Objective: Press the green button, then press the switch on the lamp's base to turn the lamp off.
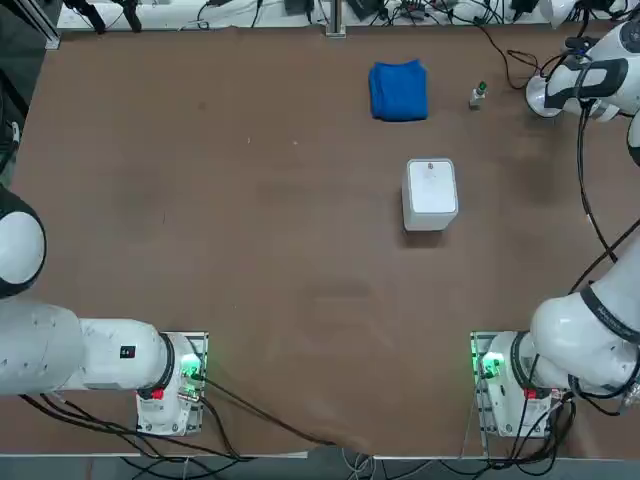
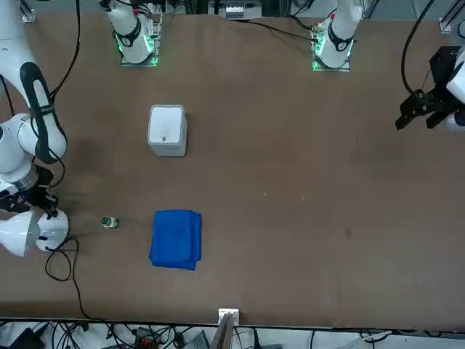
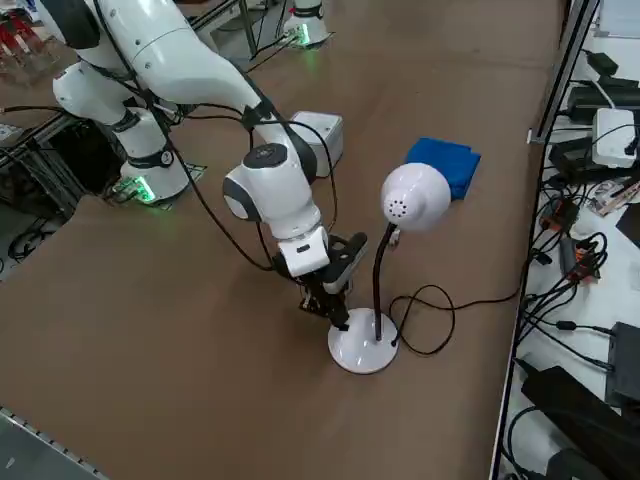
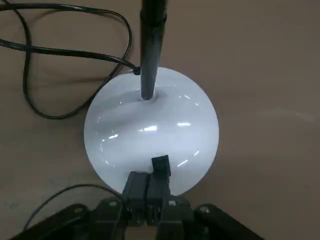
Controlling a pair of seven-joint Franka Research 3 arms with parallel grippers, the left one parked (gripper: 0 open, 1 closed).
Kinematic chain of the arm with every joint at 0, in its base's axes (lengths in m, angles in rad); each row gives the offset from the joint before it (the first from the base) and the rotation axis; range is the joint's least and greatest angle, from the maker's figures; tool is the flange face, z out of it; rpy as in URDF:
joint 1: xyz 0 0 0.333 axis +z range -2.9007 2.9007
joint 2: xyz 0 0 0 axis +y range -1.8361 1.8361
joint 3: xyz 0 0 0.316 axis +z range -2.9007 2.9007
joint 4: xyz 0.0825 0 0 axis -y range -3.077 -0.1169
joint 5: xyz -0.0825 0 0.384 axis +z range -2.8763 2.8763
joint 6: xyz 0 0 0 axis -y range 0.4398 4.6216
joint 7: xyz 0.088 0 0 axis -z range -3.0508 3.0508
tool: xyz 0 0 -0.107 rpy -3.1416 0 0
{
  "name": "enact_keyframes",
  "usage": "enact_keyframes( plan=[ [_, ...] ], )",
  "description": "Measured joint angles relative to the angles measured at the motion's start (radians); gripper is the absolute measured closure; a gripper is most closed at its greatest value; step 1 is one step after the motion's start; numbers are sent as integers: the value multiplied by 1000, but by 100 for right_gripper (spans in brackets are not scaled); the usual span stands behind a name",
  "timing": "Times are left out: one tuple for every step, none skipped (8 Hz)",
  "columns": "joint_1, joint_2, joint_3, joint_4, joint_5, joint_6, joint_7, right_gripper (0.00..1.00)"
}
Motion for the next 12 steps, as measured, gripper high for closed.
enact_keyframes(
  plan=[
    [0, 0, 0, 0, 0, 0, 0, 98],
    [0, 0, 0, 0, 0, 0, 0, 98],
    [0, -1, 0, 1, 0, 0, 0, 98],
    [1, -12, 3, 5, 0, -22, 1, 98],
    [2, -47, 7, 11, 0, -98, 10, 98],
    [3, -106, 11, 18, 0, -217, 24, 98],
    [4, -182, 14, 24, 1, -363, 31, 98],
    [5, -268, 17, 27, 3, -528, 33, 98],
    [5, -348, 24, 28, 6, -682, 33, 98],
    [7, -419, 41, 28, 27, -801, 35, 98],
    [17, -488, 61, 32, 69, -888, 36, 95],
    [38, -556, 81, 44, 109, -964, 49, 92]
  ],
)
